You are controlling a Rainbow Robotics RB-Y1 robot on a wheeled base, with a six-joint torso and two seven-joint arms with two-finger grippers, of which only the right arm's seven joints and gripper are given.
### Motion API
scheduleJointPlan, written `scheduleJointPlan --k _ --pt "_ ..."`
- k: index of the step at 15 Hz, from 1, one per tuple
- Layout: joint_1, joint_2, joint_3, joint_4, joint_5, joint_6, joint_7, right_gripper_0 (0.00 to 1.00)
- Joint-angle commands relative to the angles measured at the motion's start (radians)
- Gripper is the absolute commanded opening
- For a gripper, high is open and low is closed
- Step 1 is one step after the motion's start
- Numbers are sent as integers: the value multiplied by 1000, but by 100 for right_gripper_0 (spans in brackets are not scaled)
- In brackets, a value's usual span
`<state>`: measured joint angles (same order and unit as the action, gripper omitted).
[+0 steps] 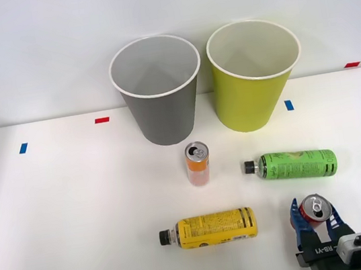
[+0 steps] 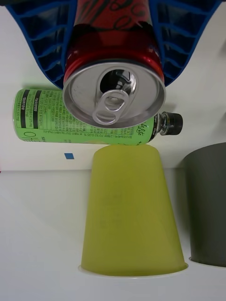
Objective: Put cans in the gray bin, plastic bottles in the light green bin
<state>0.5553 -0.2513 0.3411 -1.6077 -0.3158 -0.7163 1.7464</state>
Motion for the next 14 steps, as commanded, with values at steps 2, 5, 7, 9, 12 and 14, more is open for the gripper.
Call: scheduleJointPlan --k 2,5,7,9,12,14 --pt "0 0 1 -1 1 -2 -2 0" --pt "-3 -9 -13 -9 29 -2 -16 0" --pt "-14 -22 -11 -17 35 -2 -19 0" --pt "-41 -36 -1 -37 35 3 -25 0" --pt "-55 -31 -20 -181 50 189 -33 0" --pt "-57 -23 -40 -285 44 299 -44 0"
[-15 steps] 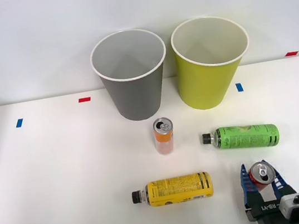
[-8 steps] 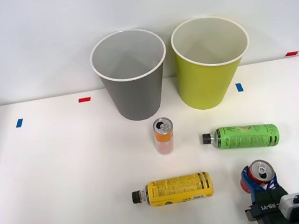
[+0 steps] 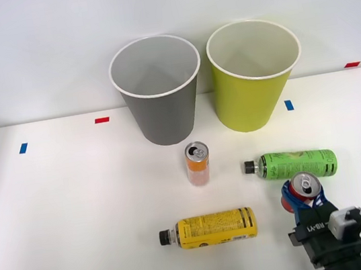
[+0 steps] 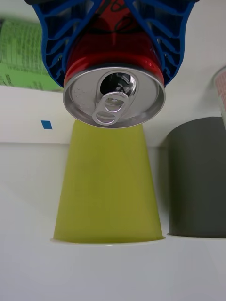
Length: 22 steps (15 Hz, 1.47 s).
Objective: Put cans in the gray bin, plastic bottles in the light green bin
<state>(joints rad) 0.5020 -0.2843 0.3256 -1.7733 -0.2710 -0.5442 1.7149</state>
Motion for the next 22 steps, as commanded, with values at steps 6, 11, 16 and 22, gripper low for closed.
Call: scheduleJointPlan --k 6,11,16,22 --pt "-88 24 -49 -364 -37 408 -49 0" --pt "-234 22 -56 -446 -80 543 -98 0" --pt "-445 17 -46 -446 -91 718 -176 0" --pt "-714 93 -76 -437 -99 1077 -207 0"
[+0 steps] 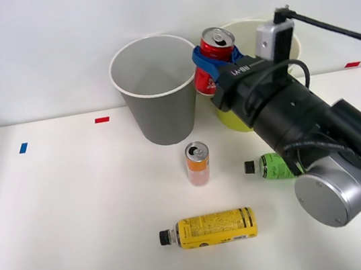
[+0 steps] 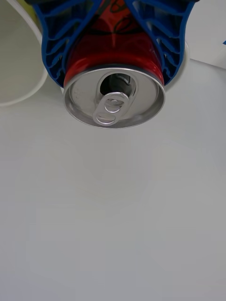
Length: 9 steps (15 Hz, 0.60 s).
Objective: Put cans in the gray bin, plastic bottles in the light green bin
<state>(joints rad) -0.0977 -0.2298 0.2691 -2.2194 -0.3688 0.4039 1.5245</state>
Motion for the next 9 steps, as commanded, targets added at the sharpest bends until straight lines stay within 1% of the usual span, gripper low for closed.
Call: scheduleJointPlan --k 1,2,4,5,6,9 --pt "-166 58 -19 58 -1 125 -26 0" --pt "-217 75 -17 127 -1 93 -29 0" --pt "-333 113 -14 306 4 -16 -26 0" --pt "-389 125 -14 374 7 -33 -26 0" --pt "-439 127 -11 422 8 -34 -30 0" --pt "-514 127 -1 521 10 -34 -29 0"
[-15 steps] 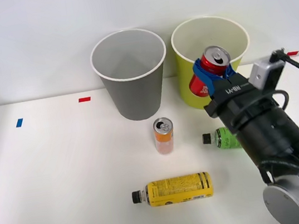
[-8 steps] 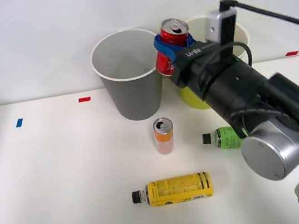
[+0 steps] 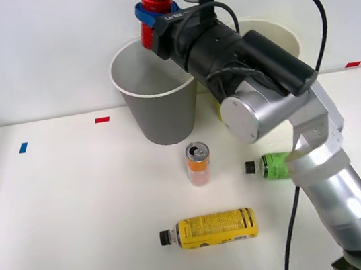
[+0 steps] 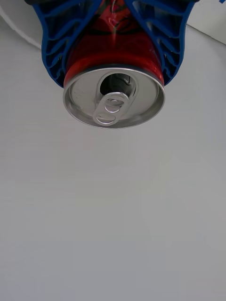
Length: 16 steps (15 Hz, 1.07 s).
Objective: Put cans in the gray bin, plastic bottles in the light green bin
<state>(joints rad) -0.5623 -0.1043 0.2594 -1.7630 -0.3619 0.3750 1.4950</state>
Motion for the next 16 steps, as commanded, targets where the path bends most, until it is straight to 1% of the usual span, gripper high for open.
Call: scheduleJointPlan --k 1,2,5,7,8,9,10,11,12,14,16 --pt "-77 0 17 105 4 -7 -1 0" --pt "-99 -2 24 140 4 -13 -1 0" --pt "-157 -3 52 277 6 -113 2 0" --pt "-159 0 58 315 11 -157 8 0" --pt "-159 -3 63 315 11 -157 10 9" --pt "-159 -9 67 315 11 -157 10 54" --pt "-159 -18 75 315 11 -165 10 73" --pt "-159 -29 87 313 11 -180 11 81" --pt "-157 -46 104 313 6 -214 11 85" --pt "-143 -61 118 292 4 -232 11 88" --pt "-100 -87 126 235 4 -232 11 88"
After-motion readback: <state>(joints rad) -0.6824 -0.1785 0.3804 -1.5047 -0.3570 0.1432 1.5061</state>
